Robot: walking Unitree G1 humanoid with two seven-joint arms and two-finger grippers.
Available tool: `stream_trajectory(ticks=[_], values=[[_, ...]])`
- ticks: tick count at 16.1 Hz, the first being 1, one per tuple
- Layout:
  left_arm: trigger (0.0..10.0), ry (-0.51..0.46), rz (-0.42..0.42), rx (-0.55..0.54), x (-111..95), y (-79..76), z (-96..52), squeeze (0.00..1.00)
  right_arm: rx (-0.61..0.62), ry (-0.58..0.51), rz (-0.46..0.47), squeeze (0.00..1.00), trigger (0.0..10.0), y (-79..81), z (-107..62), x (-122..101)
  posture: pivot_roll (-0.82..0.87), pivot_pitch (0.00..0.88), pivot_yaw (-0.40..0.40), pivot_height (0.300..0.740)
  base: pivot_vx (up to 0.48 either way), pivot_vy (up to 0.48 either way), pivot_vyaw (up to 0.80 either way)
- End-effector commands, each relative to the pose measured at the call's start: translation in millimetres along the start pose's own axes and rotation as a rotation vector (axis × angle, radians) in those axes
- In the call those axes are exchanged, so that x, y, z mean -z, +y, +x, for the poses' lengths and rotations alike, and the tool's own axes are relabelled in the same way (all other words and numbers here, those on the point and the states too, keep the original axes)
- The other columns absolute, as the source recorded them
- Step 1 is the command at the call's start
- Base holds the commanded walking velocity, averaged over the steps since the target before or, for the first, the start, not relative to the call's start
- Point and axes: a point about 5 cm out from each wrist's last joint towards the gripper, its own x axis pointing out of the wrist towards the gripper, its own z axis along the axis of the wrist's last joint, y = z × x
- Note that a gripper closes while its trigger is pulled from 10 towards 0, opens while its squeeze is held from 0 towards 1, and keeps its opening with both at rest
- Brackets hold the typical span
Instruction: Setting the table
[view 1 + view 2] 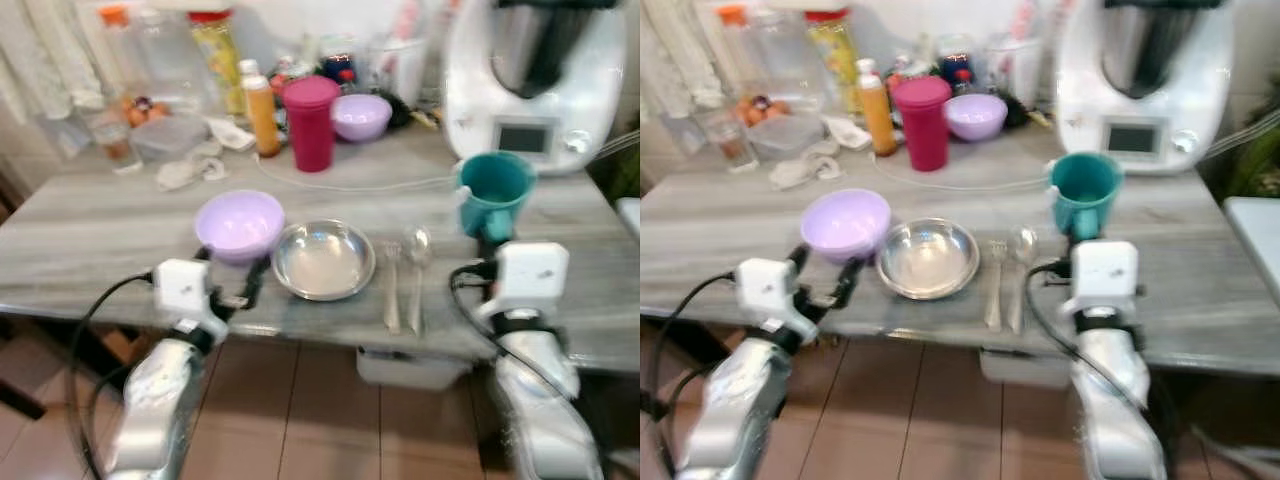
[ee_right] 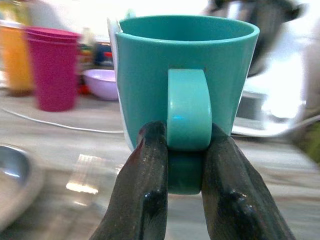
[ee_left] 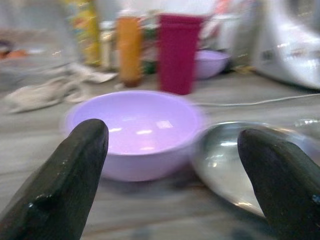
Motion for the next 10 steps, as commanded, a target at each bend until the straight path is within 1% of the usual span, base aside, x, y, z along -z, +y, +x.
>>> stream_trajectory(ticks=[1, 3, 6, 8, 10], values=[[10.0, -0.001, -0.002, 0.019, -1.8, -3.7, 2.3, 0.0, 0.022, -0.006, -0.01, 0.0, 10.0, -6.8, 0.2, -1.6, -0.23, 0.055, 0.053, 0.74, 0.352, 0.0, 0.0], [10.0, -0.008, -0.019, 0.006, -3.0, -2.3, 1.9, 0.0, 0.015, -0.001, -0.003, 0.0, 10.0, -6.0, 0.3, -0.5, -0.23, 0.056, 0.053, 0.74, 0.0, 0.0, 0.0], [10.0, -0.004, 0.001, 0.02, -2.1, -1.8, -5.4, 0.0, 0.0, -0.001, 0.009, 0.0, 10.0, -3.4, 0.4, -0.8, -0.23, 0.061, 0.052, 0.74, 0.0, 0.0, 0.0], [10.0, 0.004, 0.006, 0.061, -0.5, -2.7, -11.7, 0.0, -0.01, -0.001, 0.013, 0.0, 10.0, -2.1, 2.2, -1.4, -0.23, 0.064, 0.049, 0.74, 0.0, 0.0, 0.0], [10.0, 0.017, 0.006, 0.108, 0.7, -1.8, -16.6, 0.0, -0.02, 0.001, 0.017, 0.0, 10.0, -5.2, 7.9, -1.7, -0.22, 0.068, 0.045, 0.74, 0.0, 0.0, 0.0]])
